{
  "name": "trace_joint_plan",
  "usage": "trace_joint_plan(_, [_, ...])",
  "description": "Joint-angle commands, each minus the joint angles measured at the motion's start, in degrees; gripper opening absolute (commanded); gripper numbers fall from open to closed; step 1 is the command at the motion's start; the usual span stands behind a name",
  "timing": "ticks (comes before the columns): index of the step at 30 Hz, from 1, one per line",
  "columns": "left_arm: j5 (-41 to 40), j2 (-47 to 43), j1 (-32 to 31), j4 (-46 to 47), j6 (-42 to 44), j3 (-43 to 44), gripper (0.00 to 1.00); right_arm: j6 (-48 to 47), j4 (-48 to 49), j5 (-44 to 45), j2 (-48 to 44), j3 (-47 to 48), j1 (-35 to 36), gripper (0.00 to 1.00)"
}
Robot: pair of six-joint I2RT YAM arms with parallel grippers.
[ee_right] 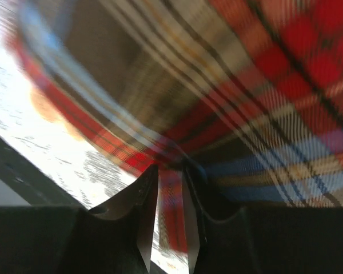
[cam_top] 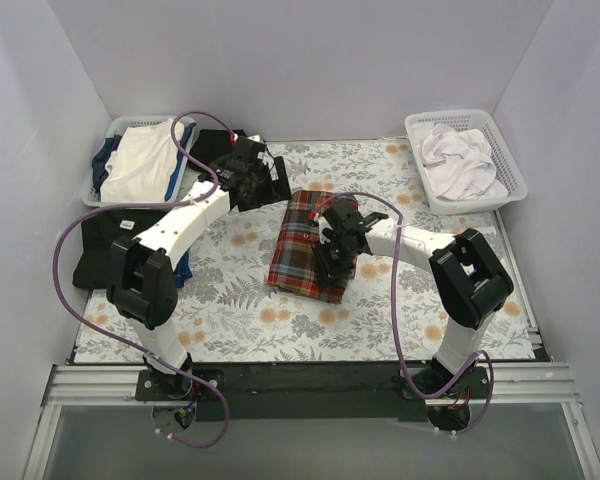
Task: Fold and stack the long sleeve shirts
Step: Fold the shirt
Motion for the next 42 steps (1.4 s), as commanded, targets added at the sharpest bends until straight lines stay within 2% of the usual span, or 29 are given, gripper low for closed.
trace_joint_plan(1, [8.4, 2.5, 0.8, 4.1, 3.6, 2.5, 0.87, -0.2, -2.9, 3.3, -0.7, -4.8, -0.7, 0.31])
trace_joint_plan(6, [17.2, 6.7, 0.6, 9.3, 5.7, 3.3, 0.87, -0.2, -6.1, 6.0, -1.3, -9.5, -3.4, 0.31])
trace_joint_plan(13, [22.7, 13.0, -1.8, 14.0, 7.5, 9.4, 0.85, 1.0, -8.0, 9.4, -4.9, -15.8, -9.6, 0.31])
trace_joint_plan(19, [25.1, 17.7, -4.4, 14.8, 9.5, 13.5, 0.85, 1.4, -10.4, 12.5, -5.3, -15.6, -17.0, 0.31])
trace_joint_plan(23, [22.9, 20.2, -5.8, 14.3, 10.3, 13.0, 0.85, 1.4, -10.2, 13.0, -2.5, -10.2, -23.6, 0.32])
trace_joint_plan(28, [17.2, 22.8, -6.6, 9.2, 11.2, 9.7, 0.82, 2.4, -9.8, 10.9, 5.4, 0.4, -25.9, 0.32])
trace_joint_plan(33, [7.5, 18.5, -6.7, 7.3, 10.5, -1.1, 0.79, 2.0, -10.0, 8.7, 13.7, 13.9, -26.2, 0.32])
trace_joint_plan(37, [-0.6, 13.8, -6.7, 2.6, 4.3, -8.4, 0.8, 1.5, -10.0, 7.0, 19.8, 26.5, -26.1, 0.33])
trace_joint_plan(41, [-1.7, 8.2, -6.7, 0.8, -2.5, -15.5, 0.8, 1.3, -9.9, 6.9, 19.2, 30.1, -26.1, 0.36])
trace_joint_plan(42, [-1.4, 5.9, -6.7, 0.9, -4.1, -16.6, 0.8, 1.3, -9.1, 7.1, 18.2, 29.5, -26.2, 0.41])
